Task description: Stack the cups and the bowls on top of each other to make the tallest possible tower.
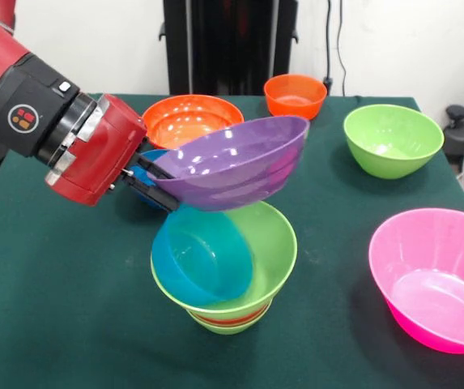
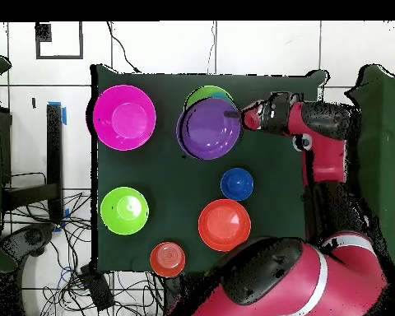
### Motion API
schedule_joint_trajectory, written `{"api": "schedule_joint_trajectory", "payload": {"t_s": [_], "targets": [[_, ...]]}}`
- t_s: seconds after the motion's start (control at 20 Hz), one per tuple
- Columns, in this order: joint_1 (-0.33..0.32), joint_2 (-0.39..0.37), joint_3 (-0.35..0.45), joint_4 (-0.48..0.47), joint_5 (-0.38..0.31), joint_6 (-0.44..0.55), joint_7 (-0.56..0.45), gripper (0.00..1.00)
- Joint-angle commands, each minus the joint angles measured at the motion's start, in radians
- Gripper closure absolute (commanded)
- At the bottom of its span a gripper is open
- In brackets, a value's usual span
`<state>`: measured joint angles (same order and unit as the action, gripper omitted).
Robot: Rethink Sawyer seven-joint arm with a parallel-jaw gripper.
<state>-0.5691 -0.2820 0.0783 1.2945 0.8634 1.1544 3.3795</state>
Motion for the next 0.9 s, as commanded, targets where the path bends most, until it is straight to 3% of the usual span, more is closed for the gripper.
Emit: {"api": "schedule_joint_trajectory", "payload": {"t_s": [0.05,0.9], "targets": [[0.021,0.016,-0.055,0.016,-0.122,0.013,0.093,1.0],[0.047,0.055,-0.104,-0.039,-0.125,0.045,0.183,1.0]]}}
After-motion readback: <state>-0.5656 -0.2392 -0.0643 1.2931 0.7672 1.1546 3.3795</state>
